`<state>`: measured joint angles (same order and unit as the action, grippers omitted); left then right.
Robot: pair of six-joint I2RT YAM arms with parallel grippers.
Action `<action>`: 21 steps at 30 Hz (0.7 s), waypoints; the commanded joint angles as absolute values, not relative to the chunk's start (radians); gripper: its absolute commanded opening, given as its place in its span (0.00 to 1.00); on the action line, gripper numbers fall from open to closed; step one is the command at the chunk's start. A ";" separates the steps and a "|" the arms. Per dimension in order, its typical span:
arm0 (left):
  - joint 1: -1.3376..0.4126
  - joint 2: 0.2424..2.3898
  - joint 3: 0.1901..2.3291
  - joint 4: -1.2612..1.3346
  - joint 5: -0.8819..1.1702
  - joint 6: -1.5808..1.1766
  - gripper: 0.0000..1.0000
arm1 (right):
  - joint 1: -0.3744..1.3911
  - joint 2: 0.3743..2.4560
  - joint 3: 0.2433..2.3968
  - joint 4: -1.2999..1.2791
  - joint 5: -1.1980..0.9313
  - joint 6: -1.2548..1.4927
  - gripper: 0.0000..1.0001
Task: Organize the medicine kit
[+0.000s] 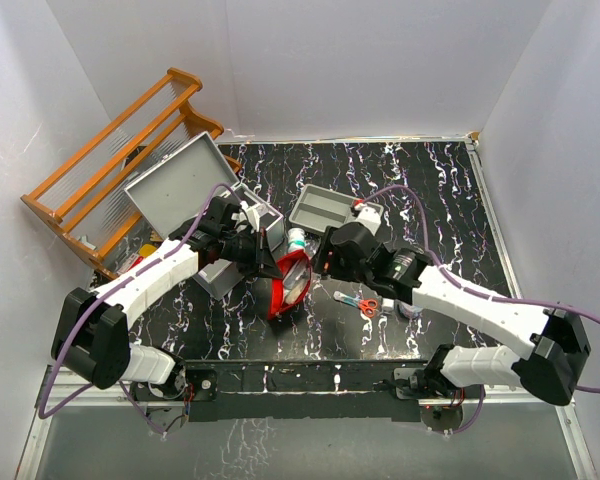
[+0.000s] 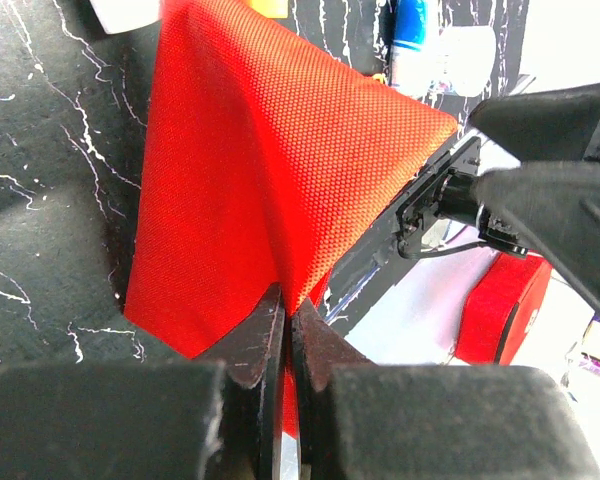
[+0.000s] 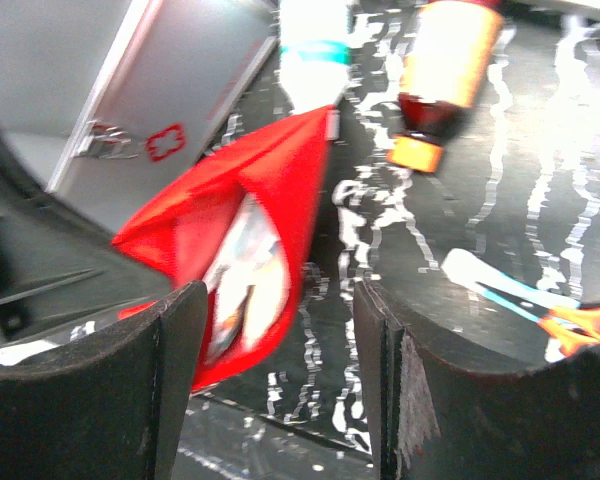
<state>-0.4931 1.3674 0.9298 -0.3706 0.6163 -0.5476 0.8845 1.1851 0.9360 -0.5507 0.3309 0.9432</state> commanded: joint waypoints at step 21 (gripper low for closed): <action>-0.493 1.338 1.034 -0.502 0.592 -0.533 0.00 | 0.776 1.370 0.806 -0.617 0.311 0.513 0.60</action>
